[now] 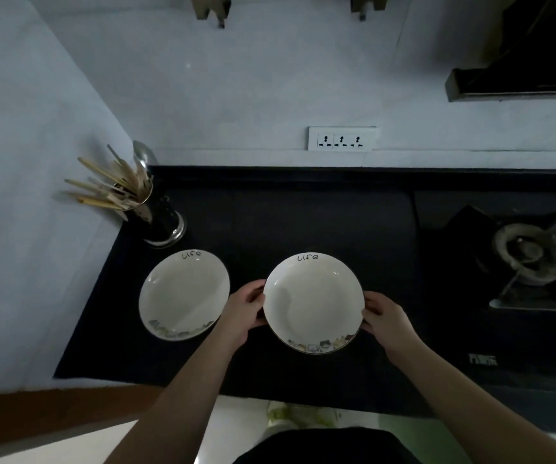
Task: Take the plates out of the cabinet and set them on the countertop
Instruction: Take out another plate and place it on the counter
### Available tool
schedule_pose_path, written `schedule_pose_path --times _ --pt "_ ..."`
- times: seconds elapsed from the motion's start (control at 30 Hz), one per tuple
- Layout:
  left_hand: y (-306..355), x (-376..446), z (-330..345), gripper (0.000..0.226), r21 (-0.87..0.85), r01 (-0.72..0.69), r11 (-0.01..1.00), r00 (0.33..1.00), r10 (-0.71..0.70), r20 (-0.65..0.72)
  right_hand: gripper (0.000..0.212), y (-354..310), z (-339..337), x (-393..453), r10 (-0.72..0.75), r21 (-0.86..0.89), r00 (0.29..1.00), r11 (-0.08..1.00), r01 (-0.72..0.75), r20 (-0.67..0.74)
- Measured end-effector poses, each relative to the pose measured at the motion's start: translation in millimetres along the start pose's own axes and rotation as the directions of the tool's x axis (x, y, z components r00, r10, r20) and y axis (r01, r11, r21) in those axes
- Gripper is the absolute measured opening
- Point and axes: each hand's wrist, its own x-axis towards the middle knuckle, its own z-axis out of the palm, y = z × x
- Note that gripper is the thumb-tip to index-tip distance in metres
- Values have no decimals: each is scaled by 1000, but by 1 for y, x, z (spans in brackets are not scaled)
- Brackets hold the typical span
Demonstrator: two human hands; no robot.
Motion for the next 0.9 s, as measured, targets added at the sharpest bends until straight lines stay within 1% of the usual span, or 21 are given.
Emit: schedule_pose_path --times 0.17,0.37,0.6,0.73,0.9 --pt "3 22 6 33 48 -7 999 1000 7 4 35 0 2 13 46 -14 998 999 -47 -51" --pt "0 31 7 32 54 -3 999 1000 2 17 34 1 5 21 68 -12 993 998 -69 -93" --pt "5 36 12 30 79 -10 997 999 7 34 35 3 4 25 87 11 989 996 -86 -118" --pt "7 38 12 32 134 -12 991 999 7 36 36 5 4 24 87 34 989 996 -83 -122" --pt "7 39 14 33 198 -46 979 999 42 21 37 9 1 25 98 56 989 994 -92 -113"
